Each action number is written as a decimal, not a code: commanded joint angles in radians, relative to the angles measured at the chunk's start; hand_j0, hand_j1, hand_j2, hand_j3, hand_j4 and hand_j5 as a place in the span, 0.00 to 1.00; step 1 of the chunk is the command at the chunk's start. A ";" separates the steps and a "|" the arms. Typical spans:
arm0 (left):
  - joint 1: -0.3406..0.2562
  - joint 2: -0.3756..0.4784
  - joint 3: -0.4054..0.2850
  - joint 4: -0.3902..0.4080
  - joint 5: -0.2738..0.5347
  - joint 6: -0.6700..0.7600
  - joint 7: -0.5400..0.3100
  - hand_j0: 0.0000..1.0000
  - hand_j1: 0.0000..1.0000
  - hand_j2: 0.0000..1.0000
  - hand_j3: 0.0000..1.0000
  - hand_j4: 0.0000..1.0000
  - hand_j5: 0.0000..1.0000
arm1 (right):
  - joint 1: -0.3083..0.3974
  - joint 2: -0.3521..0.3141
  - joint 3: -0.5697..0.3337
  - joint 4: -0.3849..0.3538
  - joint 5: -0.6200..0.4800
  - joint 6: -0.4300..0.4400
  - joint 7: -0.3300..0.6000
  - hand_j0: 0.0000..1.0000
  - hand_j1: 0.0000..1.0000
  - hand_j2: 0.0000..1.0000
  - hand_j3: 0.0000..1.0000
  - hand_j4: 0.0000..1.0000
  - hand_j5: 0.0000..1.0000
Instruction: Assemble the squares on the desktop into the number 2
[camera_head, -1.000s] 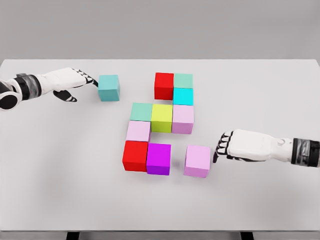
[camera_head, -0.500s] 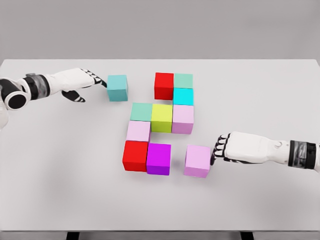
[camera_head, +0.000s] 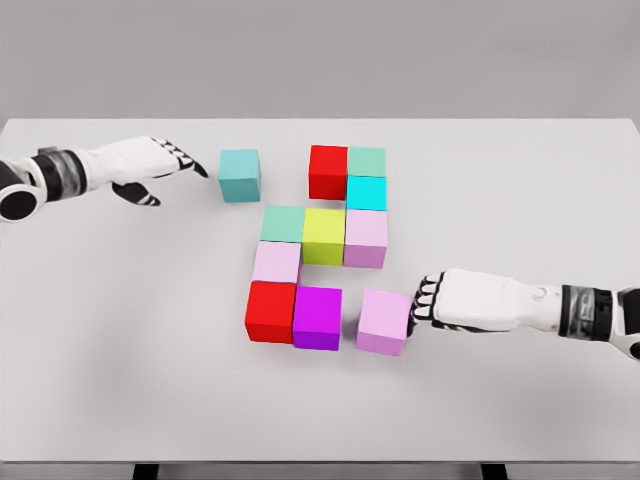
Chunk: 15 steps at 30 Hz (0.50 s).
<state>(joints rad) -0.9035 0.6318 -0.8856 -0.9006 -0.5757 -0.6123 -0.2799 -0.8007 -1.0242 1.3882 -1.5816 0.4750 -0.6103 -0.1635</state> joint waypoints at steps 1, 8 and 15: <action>0.000 0.020 0.000 -0.034 0.005 0.001 0.001 0.84 0.84 0.84 0.84 0.84 0.84 | 0.000 0.003 -0.001 0.000 -0.007 -0.001 -0.001 0.57 0.57 0.57 0.57 0.57 0.57; 0.018 0.022 -0.003 -0.083 0.002 0.001 -0.001 0.84 0.84 0.84 0.84 0.84 0.84 | 0.000 0.004 -0.008 0.002 -0.007 -0.001 -0.001 0.57 0.57 0.57 0.57 0.57 0.57; 0.032 0.022 -0.004 -0.118 -0.001 0.001 -0.002 0.84 0.84 0.84 0.84 0.84 0.84 | 0.000 0.003 -0.012 0.000 -0.009 -0.001 -0.001 0.57 0.57 0.57 0.57 0.57 0.57</action>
<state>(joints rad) -0.8682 0.6527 -0.8907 -1.0090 -0.5804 -0.6123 -0.2827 -0.8023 -1.0215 1.3784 -1.5811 0.4715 -0.6103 -0.1635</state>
